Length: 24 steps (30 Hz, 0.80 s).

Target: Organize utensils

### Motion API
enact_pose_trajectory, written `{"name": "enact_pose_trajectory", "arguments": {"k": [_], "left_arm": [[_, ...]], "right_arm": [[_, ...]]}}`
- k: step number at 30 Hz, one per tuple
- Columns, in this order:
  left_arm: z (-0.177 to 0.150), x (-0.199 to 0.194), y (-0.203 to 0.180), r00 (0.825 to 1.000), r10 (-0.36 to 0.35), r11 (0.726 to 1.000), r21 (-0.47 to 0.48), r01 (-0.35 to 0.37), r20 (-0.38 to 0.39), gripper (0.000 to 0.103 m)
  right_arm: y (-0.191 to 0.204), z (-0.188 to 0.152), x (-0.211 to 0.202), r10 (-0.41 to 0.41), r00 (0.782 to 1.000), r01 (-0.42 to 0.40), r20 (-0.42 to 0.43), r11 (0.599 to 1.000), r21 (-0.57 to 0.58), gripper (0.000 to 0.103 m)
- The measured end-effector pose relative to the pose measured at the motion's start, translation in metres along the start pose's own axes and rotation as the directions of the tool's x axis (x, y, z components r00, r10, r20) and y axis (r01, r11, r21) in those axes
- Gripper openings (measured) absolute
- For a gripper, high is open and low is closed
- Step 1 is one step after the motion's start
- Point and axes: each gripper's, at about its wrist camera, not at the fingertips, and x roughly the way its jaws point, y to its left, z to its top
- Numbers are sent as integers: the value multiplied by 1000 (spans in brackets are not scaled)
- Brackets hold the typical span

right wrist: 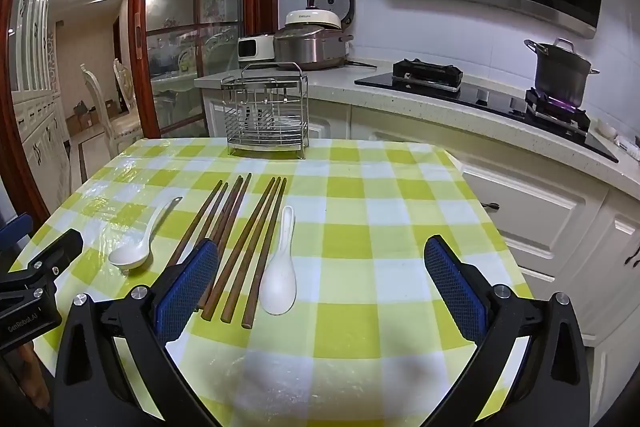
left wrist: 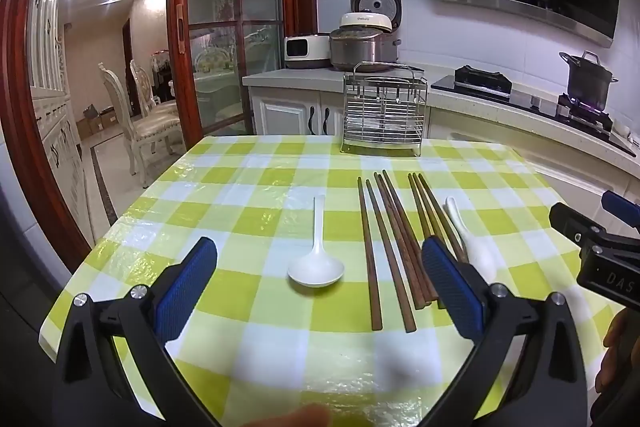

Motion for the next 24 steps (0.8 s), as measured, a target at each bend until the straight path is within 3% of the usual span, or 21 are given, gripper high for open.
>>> {"name": "enact_pose_trajectory", "arguments": {"k": [24], "left_arm": [[1,-4,0,1000,4,1000,8,-4,6,99]], "right_arm": [[1,2,-3,-3,1000,3,7,1000,-10,97]]}}
